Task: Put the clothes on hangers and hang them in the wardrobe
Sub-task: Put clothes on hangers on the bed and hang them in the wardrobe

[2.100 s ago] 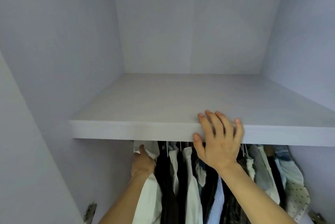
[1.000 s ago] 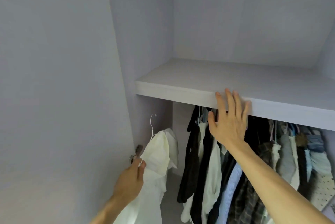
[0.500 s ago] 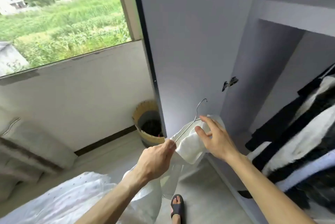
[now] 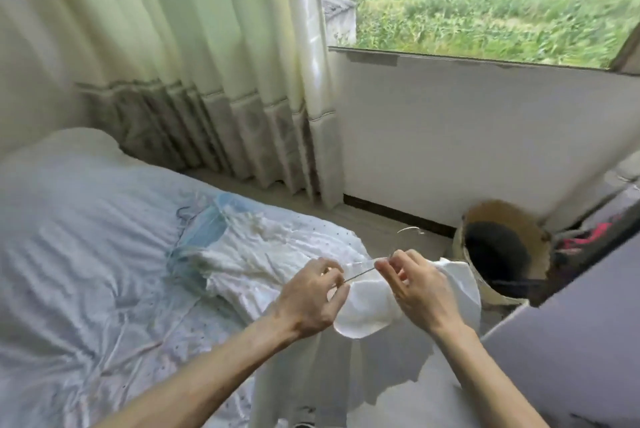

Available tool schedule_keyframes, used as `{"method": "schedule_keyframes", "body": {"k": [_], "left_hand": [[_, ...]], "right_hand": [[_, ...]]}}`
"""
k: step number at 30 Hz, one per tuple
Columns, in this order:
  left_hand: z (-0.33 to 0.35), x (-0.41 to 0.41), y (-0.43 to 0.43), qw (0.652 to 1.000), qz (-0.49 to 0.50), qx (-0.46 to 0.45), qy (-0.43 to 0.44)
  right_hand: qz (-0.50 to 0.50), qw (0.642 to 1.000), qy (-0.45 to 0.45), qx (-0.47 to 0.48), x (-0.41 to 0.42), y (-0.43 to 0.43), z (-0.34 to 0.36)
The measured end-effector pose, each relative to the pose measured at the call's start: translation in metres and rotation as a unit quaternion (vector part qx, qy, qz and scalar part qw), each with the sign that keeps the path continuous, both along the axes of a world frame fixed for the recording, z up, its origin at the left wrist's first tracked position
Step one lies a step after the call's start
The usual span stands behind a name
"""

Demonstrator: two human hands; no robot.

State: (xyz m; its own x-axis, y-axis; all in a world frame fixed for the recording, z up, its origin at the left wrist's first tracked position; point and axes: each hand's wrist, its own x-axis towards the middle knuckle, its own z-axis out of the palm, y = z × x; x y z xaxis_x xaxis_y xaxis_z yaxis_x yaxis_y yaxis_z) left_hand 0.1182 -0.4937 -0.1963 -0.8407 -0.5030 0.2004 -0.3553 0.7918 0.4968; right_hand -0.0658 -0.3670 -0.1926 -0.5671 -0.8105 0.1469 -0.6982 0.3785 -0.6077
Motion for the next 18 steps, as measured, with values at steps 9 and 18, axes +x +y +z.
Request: {"method": "schedule_keyframes", "body": {"k": [9,18], "left_hand": [[-0.002,0.069,-0.078,0.956,0.260,0.089,0.100],[-0.013,0.087,-0.227,0.909,0.358,0.152,0.152]], "right_hand": [[0.132,0.991,0.023,-0.022,0.056,-0.158,0.021],[0.101,0.995,0.008,0.006,0.049,-0.266,-0.025]]}}
